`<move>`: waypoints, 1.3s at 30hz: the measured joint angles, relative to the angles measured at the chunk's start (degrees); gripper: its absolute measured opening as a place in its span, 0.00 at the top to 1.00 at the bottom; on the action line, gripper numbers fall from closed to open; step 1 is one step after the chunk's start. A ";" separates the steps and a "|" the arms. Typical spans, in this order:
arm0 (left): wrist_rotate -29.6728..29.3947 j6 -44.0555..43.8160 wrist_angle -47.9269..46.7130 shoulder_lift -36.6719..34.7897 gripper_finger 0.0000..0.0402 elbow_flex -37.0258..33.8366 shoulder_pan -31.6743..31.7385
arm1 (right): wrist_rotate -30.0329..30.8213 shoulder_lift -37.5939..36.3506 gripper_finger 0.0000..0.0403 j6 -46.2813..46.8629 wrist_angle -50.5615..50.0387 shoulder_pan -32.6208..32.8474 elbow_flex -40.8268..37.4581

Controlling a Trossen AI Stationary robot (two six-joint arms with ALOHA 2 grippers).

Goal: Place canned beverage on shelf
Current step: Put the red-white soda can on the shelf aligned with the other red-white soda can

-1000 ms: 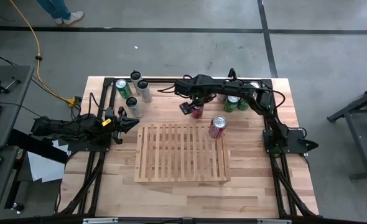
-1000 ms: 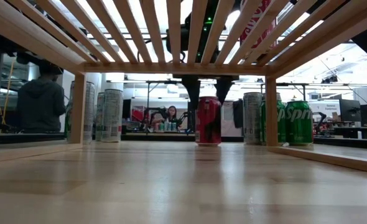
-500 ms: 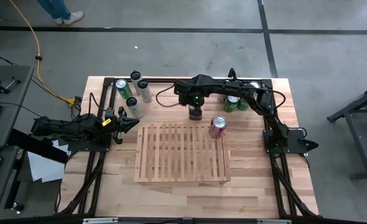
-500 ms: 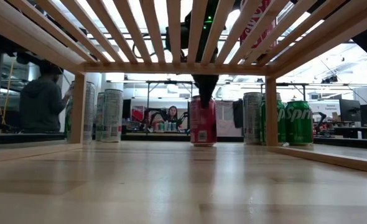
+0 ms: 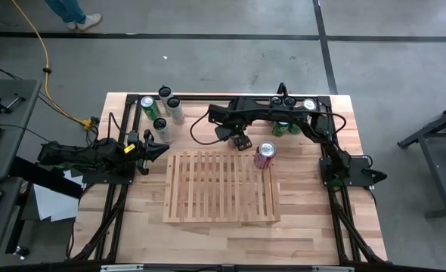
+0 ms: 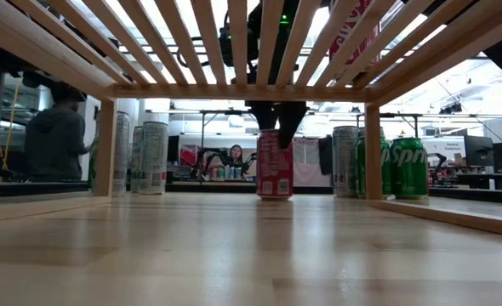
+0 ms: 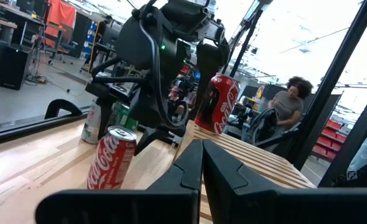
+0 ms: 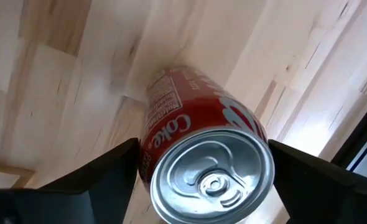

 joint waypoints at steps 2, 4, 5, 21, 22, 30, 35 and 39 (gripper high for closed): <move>0.00 0.00 -0.02 0.00 0.99 0.02 -0.02 | 0.45 0.00 0.19 1.00 0.61 -0.19 -0.02; 0.00 0.00 0.00 0.00 0.99 0.01 -0.02 | 1.17 0.00 0.19 2.55 1.53 -0.46 -0.02; 0.00 0.00 -0.01 0.01 0.99 0.01 -0.01 | 1.64 0.00 0.19 3.10 1.59 -0.64 -0.02; 0.00 0.00 -0.02 0.01 0.99 0.00 -0.01 | 2.76 0.00 0.18 6.09 5.26 -2.05 -0.02; 0.00 0.00 0.00 0.00 0.99 0.00 -0.01 | 2.69 0.00 0.18 6.08 5.24 -2.05 -0.02; 0.00 0.00 -0.01 0.01 0.99 0.00 0.00 | 2.65 0.00 0.18 6.08 4.22 -2.03 -0.02; 0.00 0.00 -0.01 0.01 0.99 0.00 -0.01 | 0.66 0.00 0.13 7.13 3.32 -2.05 -0.02; 0.00 0.00 0.00 0.02 0.99 0.00 -0.02 | 0.29 0.00 0.08 7.22 3.28 -2.01 -0.02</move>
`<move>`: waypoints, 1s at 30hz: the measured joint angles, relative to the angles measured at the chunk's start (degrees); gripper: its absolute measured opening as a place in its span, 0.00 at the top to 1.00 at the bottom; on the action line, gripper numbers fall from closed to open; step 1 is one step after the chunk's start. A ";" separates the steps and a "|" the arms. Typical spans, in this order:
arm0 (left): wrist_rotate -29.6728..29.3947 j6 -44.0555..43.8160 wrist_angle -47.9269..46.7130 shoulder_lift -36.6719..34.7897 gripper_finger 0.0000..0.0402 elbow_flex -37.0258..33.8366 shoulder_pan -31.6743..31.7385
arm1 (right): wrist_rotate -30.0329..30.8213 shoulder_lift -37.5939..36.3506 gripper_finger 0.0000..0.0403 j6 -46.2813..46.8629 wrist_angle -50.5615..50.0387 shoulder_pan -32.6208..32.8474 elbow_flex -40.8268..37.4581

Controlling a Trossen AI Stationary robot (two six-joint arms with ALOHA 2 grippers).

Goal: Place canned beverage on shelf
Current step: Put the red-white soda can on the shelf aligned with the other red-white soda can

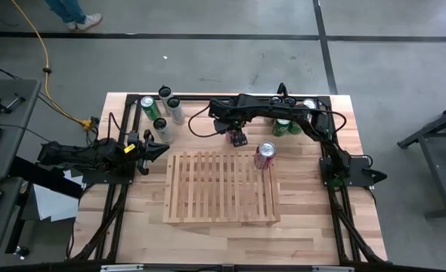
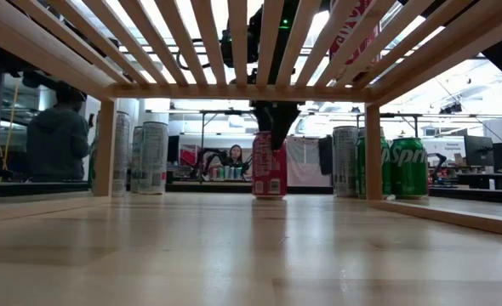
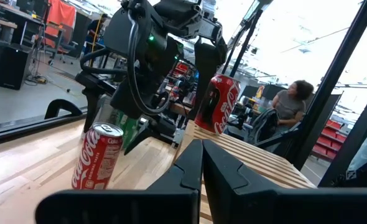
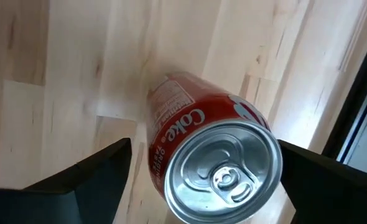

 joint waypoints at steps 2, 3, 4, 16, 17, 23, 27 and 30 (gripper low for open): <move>0.00 0.00 -0.01 -0.02 0.99 0.00 0.01 | 0.00 -0.10 0.06 -0.84 -0.44 0.00 0.06; 0.00 0.00 -0.01 -0.02 0.99 0.00 0.00 | 0.00 -0.15 0.06 -1.32 -1.51 0.00 0.54; 0.00 0.00 0.00 -0.01 0.99 0.00 0.01 | -0.02 -0.21 0.06 -1.60 -2.34 -0.01 1.13; 0.00 0.00 -0.01 -0.02 0.99 0.00 0.02 | -2.77 -0.44 0.06 2.30 -7.16 -3.47 12.89; 0.00 0.00 0.00 0.00 0.99 0.00 0.00 | -4.85 -0.44 0.06 5.40 -8.32 -3.89 13.88; 0.00 0.00 -0.01 0.00 0.99 0.01 0.01 | -20.93 -0.44 0.06 26.15 -14.92 -6.24 15.98; 0.00 0.00 -0.01 -0.02 0.99 0.00 0.00 | -18.86 -0.44 0.06 39.55 -15.54 -6.49 15.04; 0.00 0.00 0.00 -0.02 0.99 0.00 0.02 | -13.96 -0.20 0.06 49.27 -13.87 -6.40 12.00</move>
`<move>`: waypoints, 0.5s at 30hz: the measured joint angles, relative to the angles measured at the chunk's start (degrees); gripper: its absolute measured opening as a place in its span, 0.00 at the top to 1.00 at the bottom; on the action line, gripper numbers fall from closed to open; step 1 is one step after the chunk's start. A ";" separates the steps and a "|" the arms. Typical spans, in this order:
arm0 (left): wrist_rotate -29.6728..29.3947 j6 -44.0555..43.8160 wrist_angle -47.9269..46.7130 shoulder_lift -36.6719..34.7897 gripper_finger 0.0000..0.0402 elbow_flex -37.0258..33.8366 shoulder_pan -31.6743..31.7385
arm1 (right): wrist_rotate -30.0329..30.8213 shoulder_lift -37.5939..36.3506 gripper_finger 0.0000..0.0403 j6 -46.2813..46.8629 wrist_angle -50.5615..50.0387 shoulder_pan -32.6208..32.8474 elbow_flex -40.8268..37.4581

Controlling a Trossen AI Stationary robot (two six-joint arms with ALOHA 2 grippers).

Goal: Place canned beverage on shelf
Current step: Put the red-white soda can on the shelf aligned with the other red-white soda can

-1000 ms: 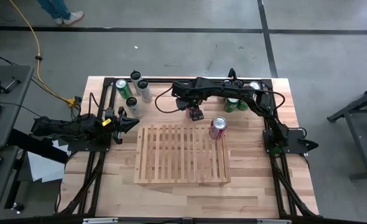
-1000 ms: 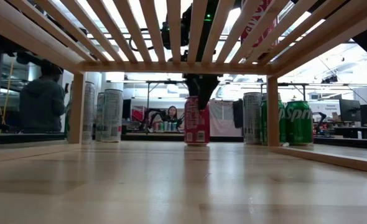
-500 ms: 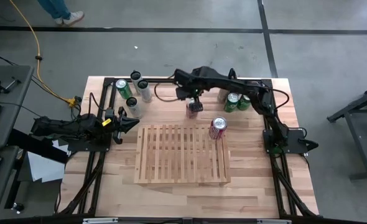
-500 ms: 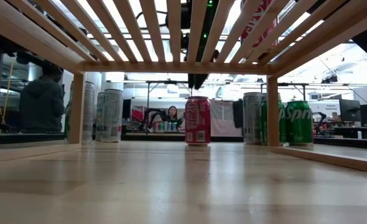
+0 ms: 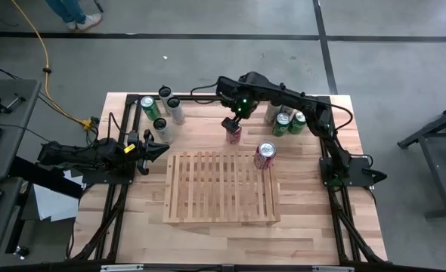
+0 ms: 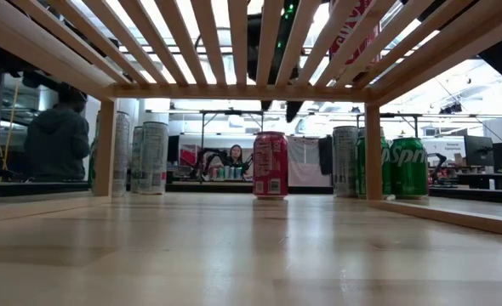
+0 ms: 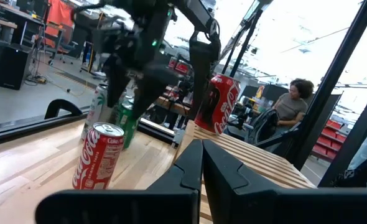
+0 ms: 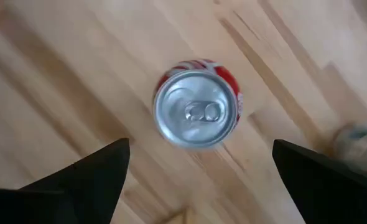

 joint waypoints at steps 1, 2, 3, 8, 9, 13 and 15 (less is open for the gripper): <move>0.00 0.00 -0.01 0.00 0.99 0.00 0.00 | 0.01 0.00 0.06 2.29 1.45 0.00 -1.28; 0.00 0.00 0.01 0.01 0.99 0.00 -0.01 | -0.43 0.00 0.06 4.24 3.01 0.00 -2.55; 0.00 -0.02 -0.01 0.01 0.99 0.01 -0.01 | -1.24 0.00 0.06 5.87 4.06 -0.02 -3.53; 0.00 0.00 -0.01 0.02 0.99 0.00 0.00 | 0.27 0.07 0.06 11.98 7.95 0.13 -6.47; 0.00 0.00 0.00 0.00 0.99 0.00 0.00 | 0.89 0.11 0.06 13.18 7.98 0.16 -6.52; 0.00 0.00 -0.01 0.01 0.99 0.00 -0.01 | 1.89 0.04 0.06 16.66 11.16 0.82 -6.51; 0.00 0.00 -0.01 0.00 0.99 0.00 -0.02 | 3.57 0.04 0.06 17.93 11.86 1.41 -6.51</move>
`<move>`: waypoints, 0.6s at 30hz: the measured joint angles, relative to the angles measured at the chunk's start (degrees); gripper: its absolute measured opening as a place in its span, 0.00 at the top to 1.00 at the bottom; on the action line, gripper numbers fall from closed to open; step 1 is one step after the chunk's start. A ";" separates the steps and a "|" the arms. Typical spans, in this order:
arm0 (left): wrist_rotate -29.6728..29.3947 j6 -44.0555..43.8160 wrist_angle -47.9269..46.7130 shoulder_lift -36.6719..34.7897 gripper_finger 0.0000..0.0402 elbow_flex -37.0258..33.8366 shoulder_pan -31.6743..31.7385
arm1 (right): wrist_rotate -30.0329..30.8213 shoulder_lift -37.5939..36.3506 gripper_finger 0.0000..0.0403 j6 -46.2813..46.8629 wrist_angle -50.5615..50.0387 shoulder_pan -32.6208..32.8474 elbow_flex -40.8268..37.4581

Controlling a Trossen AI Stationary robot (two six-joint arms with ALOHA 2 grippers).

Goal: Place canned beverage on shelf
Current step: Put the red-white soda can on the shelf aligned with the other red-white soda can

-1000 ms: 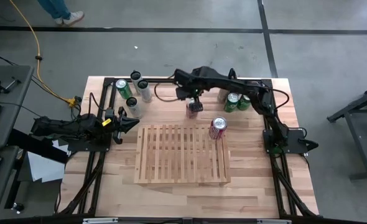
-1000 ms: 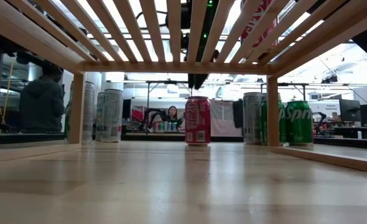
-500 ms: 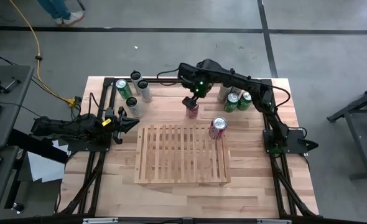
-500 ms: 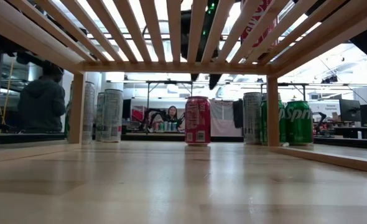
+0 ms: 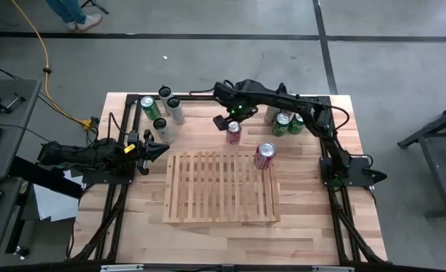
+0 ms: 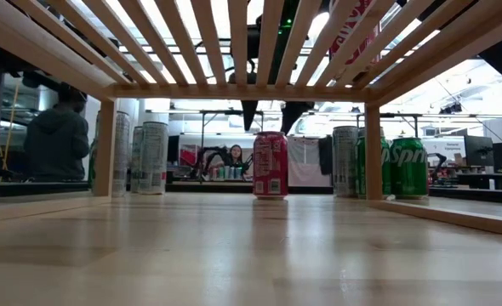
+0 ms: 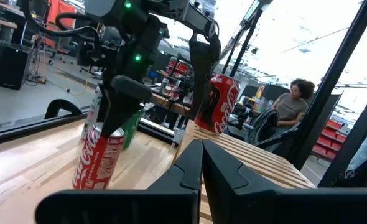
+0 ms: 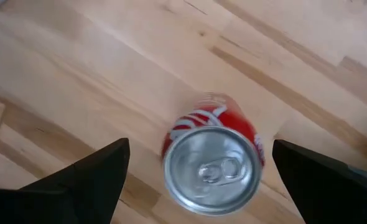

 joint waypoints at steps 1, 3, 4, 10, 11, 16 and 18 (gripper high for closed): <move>0.00 0.00 0.00 0.00 0.99 0.00 0.02 | 0.63 0.00 0.06 0.93 -0.07 0.27 0.01; 0.00 0.00 0.00 0.01 0.99 0.00 0.00 | 1.36 0.04 0.06 2.24 -0.86 0.76 0.02; 0.00 0.00 0.01 0.01 0.99 0.01 0.01 | 2.03 0.22 0.06 2.66 -0.91 1.08 0.02; 0.00 0.00 0.00 0.00 0.99 0.00 0.01 | 5.08 1.26 0.06 4.76 -2.70 1.62 0.02; 0.00 0.00 0.00 0.01 0.99 0.00 0.02 | 5.06 1.59 0.06 4.99 -2.69 1.61 0.02; 0.00 0.00 -0.04 0.02 0.99 0.00 0.00 | 4.80 2.71 0.06 4.99 -2.98 1.58 0.02; 0.00 0.00 0.02 0.00 0.99 0.00 0.00 | 4.80 2.84 0.09 4.96 -2.96 1.58 0.02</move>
